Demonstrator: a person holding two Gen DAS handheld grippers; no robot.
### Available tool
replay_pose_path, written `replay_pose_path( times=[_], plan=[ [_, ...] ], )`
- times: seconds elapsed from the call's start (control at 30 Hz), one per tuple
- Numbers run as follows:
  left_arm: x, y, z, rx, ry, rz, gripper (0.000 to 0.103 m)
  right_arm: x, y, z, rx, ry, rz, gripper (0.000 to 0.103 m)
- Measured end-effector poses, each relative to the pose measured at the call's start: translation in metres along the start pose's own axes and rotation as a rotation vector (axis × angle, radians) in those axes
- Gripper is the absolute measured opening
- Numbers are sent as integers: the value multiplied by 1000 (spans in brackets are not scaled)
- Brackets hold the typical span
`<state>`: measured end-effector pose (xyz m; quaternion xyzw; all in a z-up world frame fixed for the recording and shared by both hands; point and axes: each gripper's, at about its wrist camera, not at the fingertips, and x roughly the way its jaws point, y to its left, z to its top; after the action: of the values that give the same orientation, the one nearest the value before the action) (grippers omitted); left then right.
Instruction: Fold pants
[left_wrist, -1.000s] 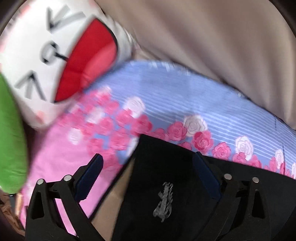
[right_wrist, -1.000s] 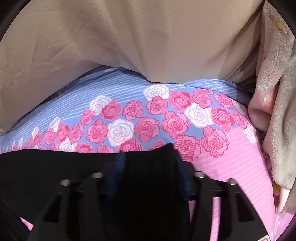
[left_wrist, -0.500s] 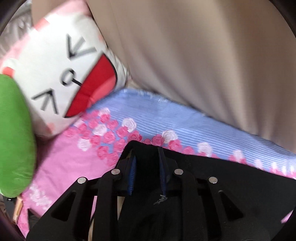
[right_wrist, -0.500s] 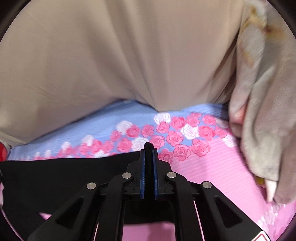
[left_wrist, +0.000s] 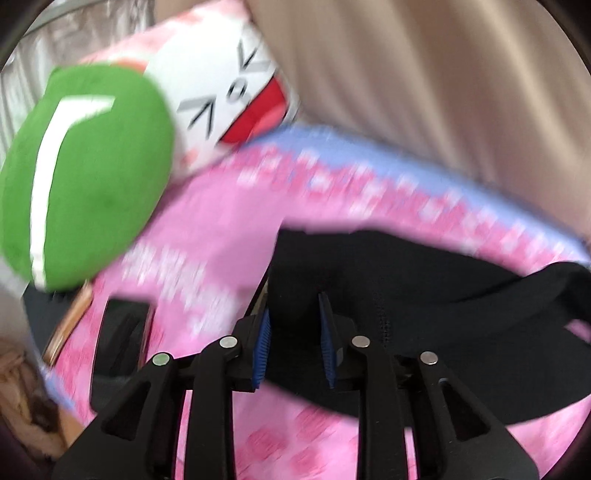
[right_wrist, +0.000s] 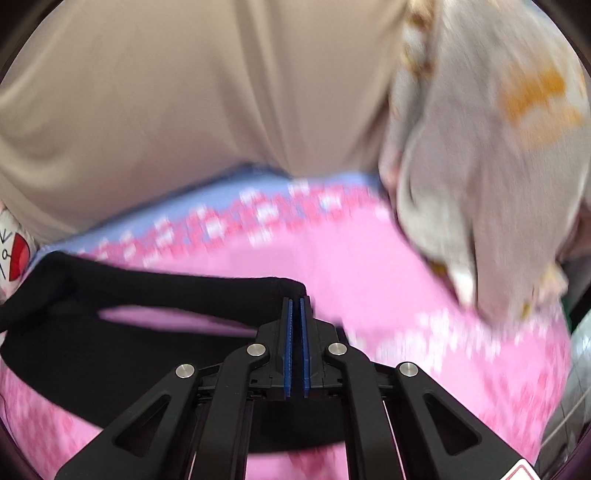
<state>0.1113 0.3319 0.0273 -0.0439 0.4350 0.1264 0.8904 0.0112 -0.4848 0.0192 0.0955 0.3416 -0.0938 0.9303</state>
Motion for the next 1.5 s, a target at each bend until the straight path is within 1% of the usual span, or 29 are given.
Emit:
replay_pose_path(
  times=[0.1,0.13,0.17,0.2,0.23,0.27,0.33,0.37,0.43,0.5,0.6,0.63,0.67,0.7,0.73,0.77,0.87,0.97,1.0,1.03,1.07,1.1,1.13,1.23,1.27,1.33,1.4,1.47,1.5],
  plan=[
    [20,7,-28,-32,70,95,28,11,-4,-22,5,43,-74,4],
    [21,12,-33,-52,81,128,35,12,-7,-30,10,52,-113,8],
    [18,16,-37,-75,79,130,47,8,-10,-36,20,53,-122,9],
    [10,19,-40,-108,66,100,55,6,-13,-40,33,51,-133,13],
    [4,22,-40,-131,53,70,70,1,-16,-43,53,45,-147,19],
    [-6,21,-40,-158,29,29,80,-5,-19,-46,80,42,-144,22],
    [-14,15,-42,-190,14,-22,95,-19,-20,-52,119,16,-130,32],
    [-13,9,-41,-210,15,-55,96,-23,-17,-55,124,3,-114,36],
    [-3,-6,-37,-235,43,-131,96,-31,-6,-59,117,-17,-92,50],
    [18,-21,-33,-259,97,-170,96,-33,7,-61,104,-14,-66,50],
    [46,-30,-30,-311,160,-207,92,-29,19,-68,101,3,-27,50],
    [53,-30,-30,-328,175,-211,85,-26,21,-70,115,16,0,51],
    [59,-28,-29,-351,188,-192,74,-25,21,-71,129,23,24,53],
    [60,-26,-29,-359,183,-171,66,-23,22,-72,148,31,53,62],
    [59,-26,-28,-354,172,-150,47,-19,21,-71,169,48,81,66],
    [58,-23,-28,-354,168,-134,27,-16,20,-70,181,53,87,66],
    [62,-6,-27,-403,195,-184,15,5,6,-64,264,82,96,67],
    [63,0,-27,-400,209,-214,11,37,-8,-55,339,133,87,66],
    [62,-1,-26,-395,211,-213,10,45,-8,-52,339,141,76,54],
    [61,-1,-24,-396,212,-212,8,56,-7,-45,343,143,55,14],
    [58,-1,-21,-396,211,-215,7,58,-7,-39,351,136,52,10],
    [51,1,-16,-398,198,-222,7,54,-8,-32,371,111,79,9],
    [42,3,-11,-392,179,-228,7,39,-7,-20,384,50,104,9],
    [6,13,5,-347,104,-200,7,-16,-2,7,338,-97,103,9],
    [0,16,8,-333,98,-194,7,-28,-3,9,317,-114,78,9],
    [2,18,7,-295,129,-153,7,-30,-13,5,289,-86,6,9],
    [29,11,-5,-233,196,-79,7,-5,-27,-13,297,8,-26,9],
    [60,7,-23,-225,268,-44,9,31,-37,-41,311,118,-43,10],
    [61,7,-27,-224,252,-39,11,40,-39,-54,313,154,-57,11]
  ],
)
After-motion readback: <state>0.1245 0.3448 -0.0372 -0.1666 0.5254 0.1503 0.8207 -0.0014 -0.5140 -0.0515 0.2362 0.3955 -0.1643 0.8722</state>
